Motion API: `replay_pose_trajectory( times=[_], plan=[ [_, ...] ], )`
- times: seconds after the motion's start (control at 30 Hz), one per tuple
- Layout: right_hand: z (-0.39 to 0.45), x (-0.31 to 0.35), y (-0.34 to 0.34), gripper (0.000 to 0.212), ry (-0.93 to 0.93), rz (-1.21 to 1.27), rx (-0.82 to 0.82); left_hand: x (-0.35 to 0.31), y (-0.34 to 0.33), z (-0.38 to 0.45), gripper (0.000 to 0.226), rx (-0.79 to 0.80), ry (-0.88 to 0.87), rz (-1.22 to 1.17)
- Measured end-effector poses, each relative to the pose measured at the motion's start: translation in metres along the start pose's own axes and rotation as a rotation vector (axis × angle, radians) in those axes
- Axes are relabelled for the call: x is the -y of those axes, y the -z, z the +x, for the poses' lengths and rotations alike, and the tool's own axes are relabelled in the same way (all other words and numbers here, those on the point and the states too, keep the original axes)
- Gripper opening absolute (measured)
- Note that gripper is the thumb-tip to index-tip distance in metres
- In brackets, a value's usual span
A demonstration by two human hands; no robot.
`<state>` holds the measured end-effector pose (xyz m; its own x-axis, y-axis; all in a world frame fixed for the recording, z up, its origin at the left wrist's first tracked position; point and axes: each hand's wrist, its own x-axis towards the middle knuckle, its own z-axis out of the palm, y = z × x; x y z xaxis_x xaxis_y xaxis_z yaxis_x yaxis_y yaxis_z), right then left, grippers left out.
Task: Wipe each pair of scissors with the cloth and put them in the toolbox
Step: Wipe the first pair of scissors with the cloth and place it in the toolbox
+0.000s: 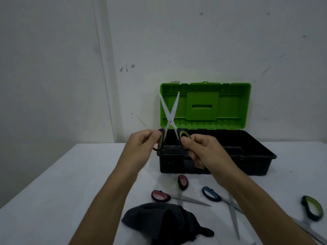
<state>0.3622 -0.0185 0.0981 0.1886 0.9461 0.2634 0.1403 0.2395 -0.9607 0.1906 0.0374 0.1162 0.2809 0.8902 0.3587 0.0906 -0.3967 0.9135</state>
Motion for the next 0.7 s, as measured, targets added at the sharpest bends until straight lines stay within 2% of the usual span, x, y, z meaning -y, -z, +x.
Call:
replay_pose_trajectory(
  times=[0.23,0.37,0.47,0.53,0.6,0.7],
  plan=[
    [-0.001,-0.013,-0.017,0.025,-0.042,0.024,-0.021,0.02,-0.014,0.002,0.024,0.032,-0.016,-0.006],
    [0.001,-0.019,-0.012,0.021,-0.032,-0.04,-0.036,0.032,-0.021,0.003,0.026,0.142,0.005,0.023],
    [0.015,-0.023,0.006,0.023,-0.038,-0.1,-0.109,0.033,-0.025,0.018,0.033,0.268,0.073,0.073],
    [0.031,-0.025,0.021,0.02,-0.024,-0.239,-0.15,0.036,-0.028,0.03,0.034,0.346,0.093,0.169],
    [0.048,-0.028,0.037,0.016,0.019,-0.477,-0.205,0.045,-0.032,0.044,0.042,0.39,0.031,0.385],
    [0.075,-0.03,0.058,0.015,0.039,-0.801,-0.234,0.056,-0.033,0.052,0.049,0.396,0.001,0.553]
  ],
)
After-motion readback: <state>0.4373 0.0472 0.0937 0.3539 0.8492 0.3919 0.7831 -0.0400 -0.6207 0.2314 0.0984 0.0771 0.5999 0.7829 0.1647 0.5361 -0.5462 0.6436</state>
